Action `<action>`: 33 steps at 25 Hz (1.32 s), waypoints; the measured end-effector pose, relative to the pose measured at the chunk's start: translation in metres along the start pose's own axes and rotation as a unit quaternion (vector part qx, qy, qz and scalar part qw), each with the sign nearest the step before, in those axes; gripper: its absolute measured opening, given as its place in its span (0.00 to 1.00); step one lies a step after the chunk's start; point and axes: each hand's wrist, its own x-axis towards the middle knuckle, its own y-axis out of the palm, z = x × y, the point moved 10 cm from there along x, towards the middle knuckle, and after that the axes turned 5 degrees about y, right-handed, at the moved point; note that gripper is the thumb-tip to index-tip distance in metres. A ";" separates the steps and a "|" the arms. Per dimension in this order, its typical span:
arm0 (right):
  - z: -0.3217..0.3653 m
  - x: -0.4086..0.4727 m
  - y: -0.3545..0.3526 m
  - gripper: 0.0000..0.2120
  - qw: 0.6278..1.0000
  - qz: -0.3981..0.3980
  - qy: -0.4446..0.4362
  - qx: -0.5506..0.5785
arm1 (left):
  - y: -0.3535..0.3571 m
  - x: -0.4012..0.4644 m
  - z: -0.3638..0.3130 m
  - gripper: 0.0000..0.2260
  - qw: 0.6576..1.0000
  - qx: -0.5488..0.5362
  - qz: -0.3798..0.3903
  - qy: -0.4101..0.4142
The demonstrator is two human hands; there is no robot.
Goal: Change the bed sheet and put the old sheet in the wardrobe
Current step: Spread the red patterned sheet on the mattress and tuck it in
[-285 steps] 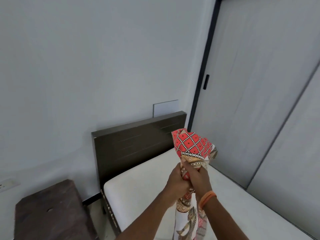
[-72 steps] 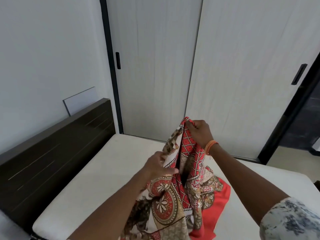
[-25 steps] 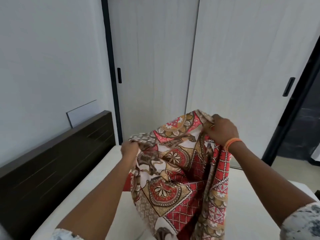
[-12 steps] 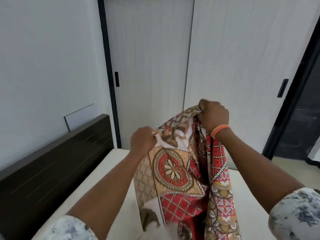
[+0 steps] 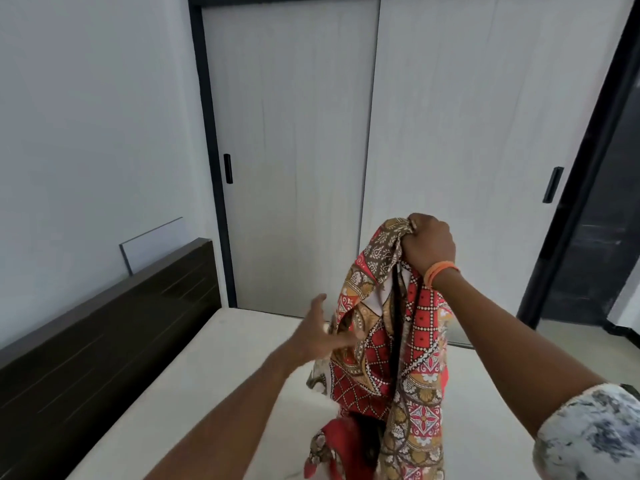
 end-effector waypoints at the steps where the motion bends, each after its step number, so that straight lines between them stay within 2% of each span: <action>1: 0.007 0.002 0.000 0.08 1.000 -0.002 -0.015 0.022 | 0.015 0.002 0.005 0.55 0.999 0.047 0.009 0.015; 3: 0.016 0.009 -0.009 0.07 0.995 -0.011 -0.061 0.080 | 0.017 0.004 0.025 0.49 0.991 0.115 -0.062 0.005; 4: 0.016 0.013 -0.016 0.08 0.991 -0.018 -0.080 0.106 | 0.011 0.006 0.037 0.41 0.987 0.124 -0.100 -0.005; 7: -0.006 0.022 -0.026 0.11 0.991 -0.029 -0.062 0.115 | -0.022 0.001 0.048 0.06 0.969 0.133 -0.197 -0.061; 11: -0.054 0.025 -0.023 0.05 1.000 -0.016 0.008 -0.013 | -0.113 0.001 0.027 0.07 0.928 0.014 -0.361 -0.086; 14: -0.054 0.026 -0.015 0.03 0.978 0.033 -0.038 -0.204 | -0.184 0.008 -0.048 0.09 0.890 -0.007 -0.455 -0.010; 16: -0.052 0.032 -0.012 0.05 0.965 0.040 -0.040 -0.255 | -0.201 0.015 -0.110 0.10 0.892 0.059 -0.445 0.055; 17: -0.055 0.036 -0.013 0.06 0.965 0.037 -0.025 -0.259 | -0.200 0.018 -0.142 0.08 0.894 0.142 -0.412 0.102; 18: -0.061 0.040 -0.014 0.07 0.967 0.033 -0.002 -0.253 | -0.192 0.022 -0.169 0.07 0.877 0.267 -0.370 0.150; 19: -0.070 0.044 -0.017 0.08 0.970 0.027 0.026 -0.241 | -0.179 0.023 -0.186 0.10 0.845 0.397 -0.311 0.179; 21: -0.089 0.048 -0.023 0.09 0.973 0.015 0.076 -0.219 | -0.161 0.031 -0.181 0.21 0.781 0.556 -0.208 0.193; 22: -0.095 0.048 -0.024 0.09 0.973 0.014 0.088 -0.214 | -0.155 0.036 -0.168 0.25 0.765 0.592 -0.170 0.190; 24: -0.095 0.046 -0.021 0.08 0.971 0.023 0.079 -0.222 | -0.143 0.042 -0.135 0.23 0.749 0.631 -0.104 0.172; 26: -0.086 0.043 -0.013 0.06 0.971 0.041 0.039 -0.232 | -0.148 0.047 -0.099 0.17 0.790 0.592 -0.084 0.135; 29: -0.082 0.039 0.005 0.08 0.969 0.099 -0.001 -0.227 | -0.158 0.051 -0.052 0.12 0.892 0.440 -0.098 0.042; 30: -0.086 0.036 0.013 0.13 0.967 0.128 -0.001 -0.219 | -0.154 0.053 -0.046 0.09 0.914 0.389 -0.110 0.032; 33: -0.104 0.022 0.031 0.45 0.943 0.209 -0.039 -0.255 | -0.130 0.061 -0.049 0.09 0.941 0.306 -0.143 0.037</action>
